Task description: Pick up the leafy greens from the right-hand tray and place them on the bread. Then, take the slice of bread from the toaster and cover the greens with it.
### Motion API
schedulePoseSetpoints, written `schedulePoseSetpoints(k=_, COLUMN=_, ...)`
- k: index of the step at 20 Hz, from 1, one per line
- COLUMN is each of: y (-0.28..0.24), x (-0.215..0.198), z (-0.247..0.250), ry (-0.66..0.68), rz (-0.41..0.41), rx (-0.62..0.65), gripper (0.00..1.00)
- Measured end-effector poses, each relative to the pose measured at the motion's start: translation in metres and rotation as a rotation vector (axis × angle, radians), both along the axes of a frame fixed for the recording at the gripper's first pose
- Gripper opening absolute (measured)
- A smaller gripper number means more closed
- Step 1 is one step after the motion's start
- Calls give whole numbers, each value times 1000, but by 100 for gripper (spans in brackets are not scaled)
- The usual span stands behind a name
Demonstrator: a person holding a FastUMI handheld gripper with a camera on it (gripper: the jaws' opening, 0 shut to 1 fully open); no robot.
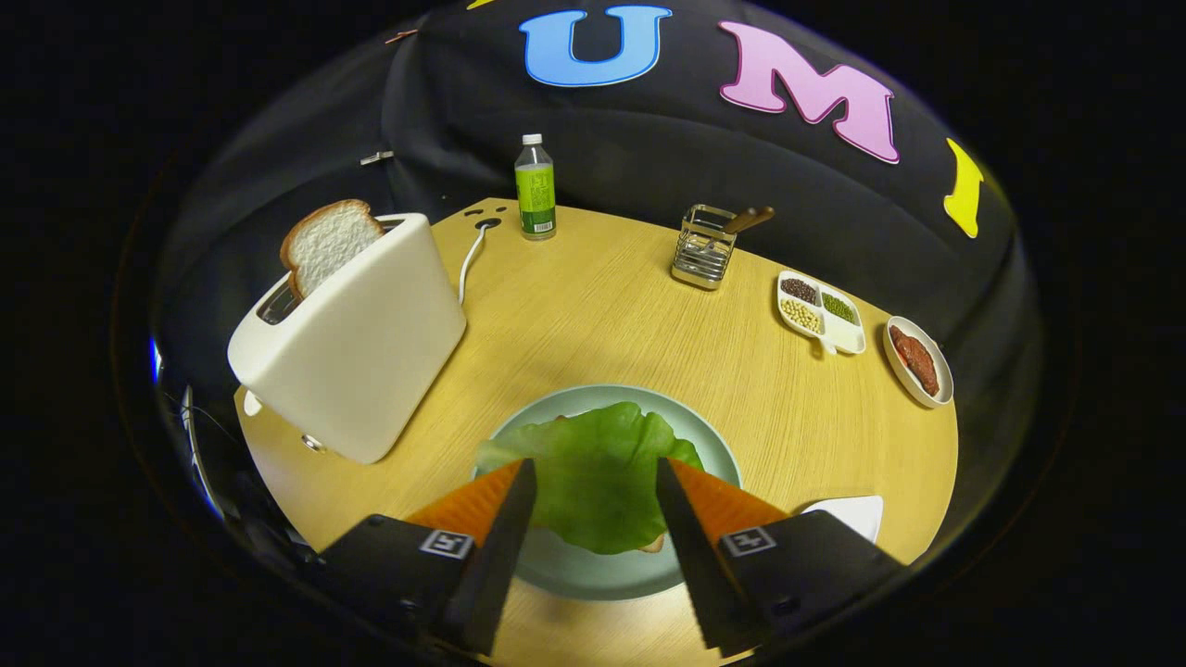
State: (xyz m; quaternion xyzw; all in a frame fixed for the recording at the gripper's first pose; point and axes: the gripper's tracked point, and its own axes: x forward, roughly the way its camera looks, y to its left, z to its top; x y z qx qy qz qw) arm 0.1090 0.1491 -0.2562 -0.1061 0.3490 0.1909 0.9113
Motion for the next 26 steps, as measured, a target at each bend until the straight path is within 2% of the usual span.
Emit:
schedulePoseSetpoints(k=1, y=2, x=0, z=2, ry=-6, rz=5, rx=3, gripper=95)
schedulePoseSetpoints(k=2, y=2, x=1, z=2, ry=-15, rz=6, rx=7, gripper=98)
schedulePoseSetpoints(k=10, y=30, x=-2, z=58, ry=-90, rz=38, rx=82, gripper=99)
schedulePoseSetpoints(k=18, y=112, x=6, z=132, ry=-228, rz=191, rx=124, gripper=99)
schedulePoseSetpoints(k=26, y=199, x=1, z=146, ry=-273, rz=327, rx=129, gripper=98)
